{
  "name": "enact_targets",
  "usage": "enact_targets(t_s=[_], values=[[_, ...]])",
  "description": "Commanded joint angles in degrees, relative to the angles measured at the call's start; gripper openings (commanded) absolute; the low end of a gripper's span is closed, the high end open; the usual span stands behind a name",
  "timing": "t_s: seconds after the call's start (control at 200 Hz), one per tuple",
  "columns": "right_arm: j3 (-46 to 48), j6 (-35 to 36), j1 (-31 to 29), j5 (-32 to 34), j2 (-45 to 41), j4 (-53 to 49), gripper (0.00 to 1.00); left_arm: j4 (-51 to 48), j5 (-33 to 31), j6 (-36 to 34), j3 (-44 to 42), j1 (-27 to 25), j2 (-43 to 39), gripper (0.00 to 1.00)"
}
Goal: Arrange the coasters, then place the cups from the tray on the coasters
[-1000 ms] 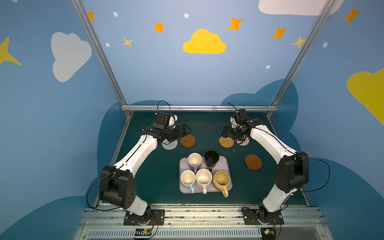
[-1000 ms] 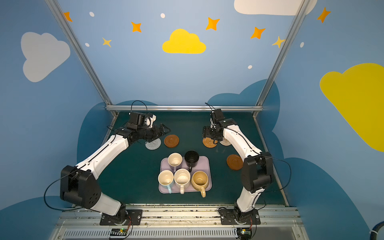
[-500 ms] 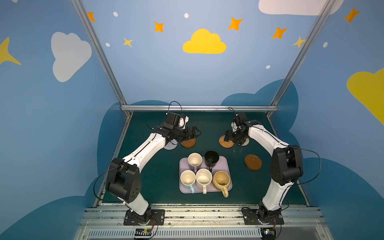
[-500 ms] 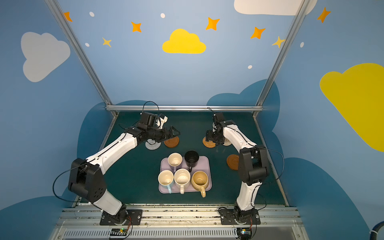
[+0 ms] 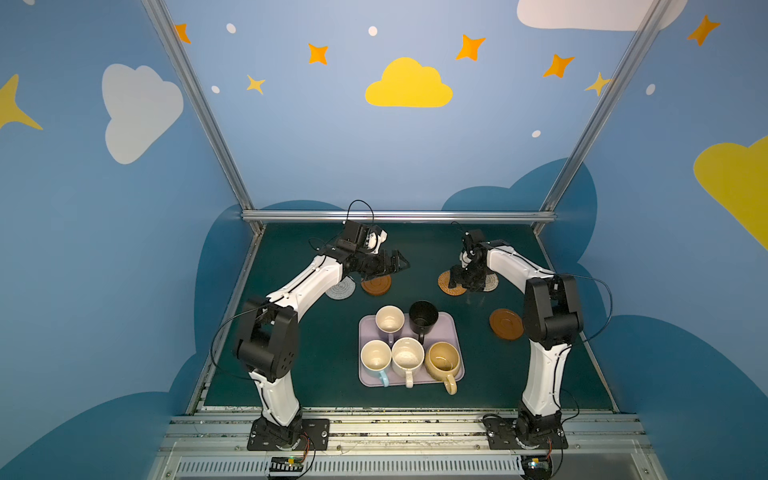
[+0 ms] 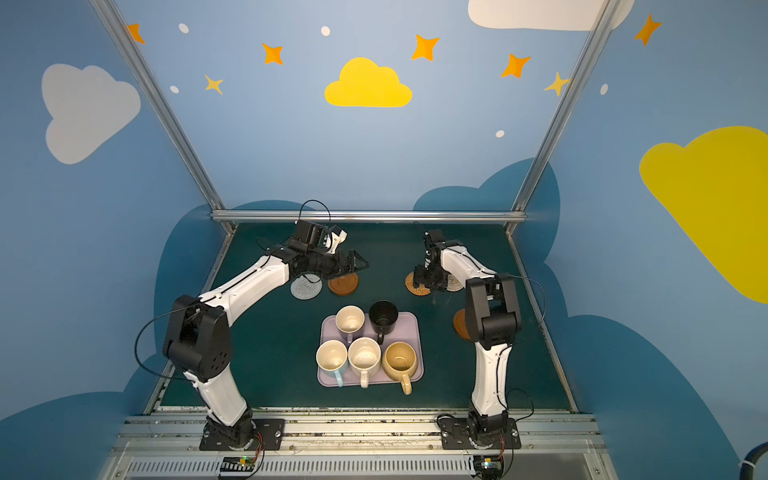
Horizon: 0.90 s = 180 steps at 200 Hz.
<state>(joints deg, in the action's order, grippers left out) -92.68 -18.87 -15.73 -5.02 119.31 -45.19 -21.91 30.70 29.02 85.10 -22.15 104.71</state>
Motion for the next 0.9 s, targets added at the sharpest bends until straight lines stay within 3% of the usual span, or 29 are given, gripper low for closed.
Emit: enact_targets(t_s=[0.0, 0.521, 0.696, 0.896], values=[[-4.01, -0.58, 0.48, 1.67, 2.89, -3.99, 0.7, -2.94, 2.02, -2.5, 2.8, 0.18, 1.87, 1.0], [-14.2, 0.55, -0.6, 1.46, 11.57, -10.82, 0.72, 1.21, 4.64, -0.33, 3.26, 1.41, 3.31, 1.0], [-21.67, 2.17, -2.05, 1.17, 17.05, -16.29, 0.72, 1.03, 0.44, 1.06, 2.16, 1.32, 3.93, 1.0], [-26.67, 3.27, -4.67, 0.2, 19.82, -19.4, 0.71, -2.87, -6.23, -3.04, 2.96, 0.26, 2.79, 1.0]])
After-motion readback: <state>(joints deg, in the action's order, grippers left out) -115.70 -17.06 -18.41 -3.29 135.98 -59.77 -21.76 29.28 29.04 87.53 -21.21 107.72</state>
